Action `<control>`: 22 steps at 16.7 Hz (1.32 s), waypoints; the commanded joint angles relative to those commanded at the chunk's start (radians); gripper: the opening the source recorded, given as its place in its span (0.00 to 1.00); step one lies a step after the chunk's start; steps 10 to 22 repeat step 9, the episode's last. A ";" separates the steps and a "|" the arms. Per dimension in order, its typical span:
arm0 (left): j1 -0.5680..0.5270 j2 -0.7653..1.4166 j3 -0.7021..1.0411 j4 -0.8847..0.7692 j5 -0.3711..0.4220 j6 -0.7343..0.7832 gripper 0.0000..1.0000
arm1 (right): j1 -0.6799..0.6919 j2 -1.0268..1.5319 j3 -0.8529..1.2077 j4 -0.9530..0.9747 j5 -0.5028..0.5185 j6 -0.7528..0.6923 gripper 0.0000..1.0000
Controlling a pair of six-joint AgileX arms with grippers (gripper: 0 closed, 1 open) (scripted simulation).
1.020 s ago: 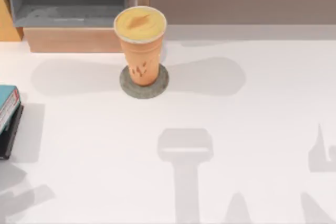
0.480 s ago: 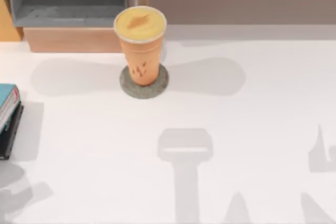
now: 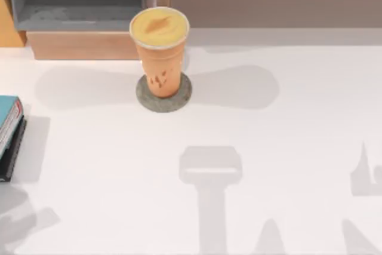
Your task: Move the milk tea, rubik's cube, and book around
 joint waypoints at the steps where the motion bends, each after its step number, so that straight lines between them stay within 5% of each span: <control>1: 0.000 0.000 0.000 0.000 0.000 0.000 0.83 | 0.000 0.000 0.000 0.000 0.000 0.000 1.00; 4: 0.000 0.000 0.000 0.000 0.000 0.000 1.00 | 0.000 0.000 0.000 0.000 0.000 0.000 1.00; 22: 0.000 0.000 0.000 0.000 0.000 0.000 1.00 | 0.000 0.000 0.000 0.000 0.000 0.000 1.00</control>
